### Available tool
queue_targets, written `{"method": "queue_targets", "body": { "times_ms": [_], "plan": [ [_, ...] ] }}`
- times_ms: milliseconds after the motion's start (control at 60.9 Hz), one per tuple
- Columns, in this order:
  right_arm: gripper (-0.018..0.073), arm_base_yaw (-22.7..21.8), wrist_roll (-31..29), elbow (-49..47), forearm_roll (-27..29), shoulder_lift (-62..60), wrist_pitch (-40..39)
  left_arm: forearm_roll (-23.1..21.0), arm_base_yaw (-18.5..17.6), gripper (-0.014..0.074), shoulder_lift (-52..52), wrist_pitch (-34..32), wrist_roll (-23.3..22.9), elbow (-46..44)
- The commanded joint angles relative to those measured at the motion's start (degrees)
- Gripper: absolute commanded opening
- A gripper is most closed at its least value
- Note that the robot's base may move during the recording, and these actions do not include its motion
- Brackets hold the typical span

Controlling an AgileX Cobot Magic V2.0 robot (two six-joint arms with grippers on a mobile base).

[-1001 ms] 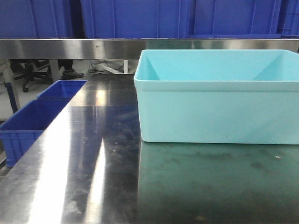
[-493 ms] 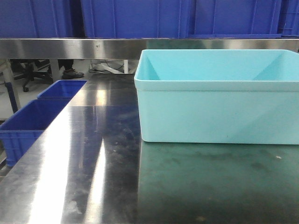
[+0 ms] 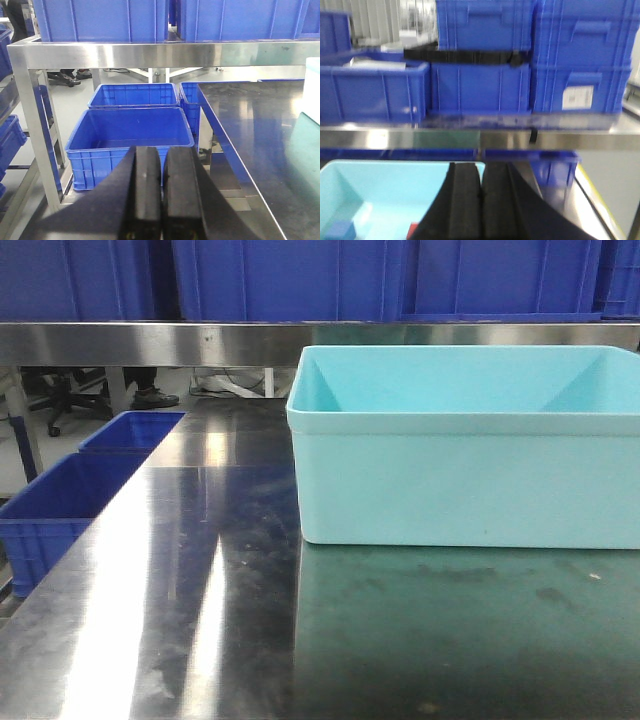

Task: Pick red cube and place on left shelf
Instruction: 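Move the right gripper over the teal bin above the red cube, then lower the right gripper into the teal bin and close on the red cube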

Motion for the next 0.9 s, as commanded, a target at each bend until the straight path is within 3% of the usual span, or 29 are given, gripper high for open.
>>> {"method": "queue_targets", "body": {
  "times_ms": [0,312,558,887],
  "plan": [
    [0.0048,1.0,-0.3,-9.1,0.2,8.1,4.3,-0.4,-0.3,0.0102,-0.8,-5.0,0.0,1.3],
    [0.0048,10.2,-0.3,-27.8,2.3,30.5,17.1,-0.4,-0.3,0.0102,-0.8,-5.0,0.0,1.3],
    [0.0061,16.3,-0.3,-34.8,2.4,46.3,19.5,-0.4,-0.3,0.0102,-0.8,-5.0,0.0,1.3],
    [0.0368,17.2,-0.3,-36.5,3.4,60.6,20.1,-0.4,-0.3,0.0102,-0.8,-5.0,0.0,1.3]
  ]
}}
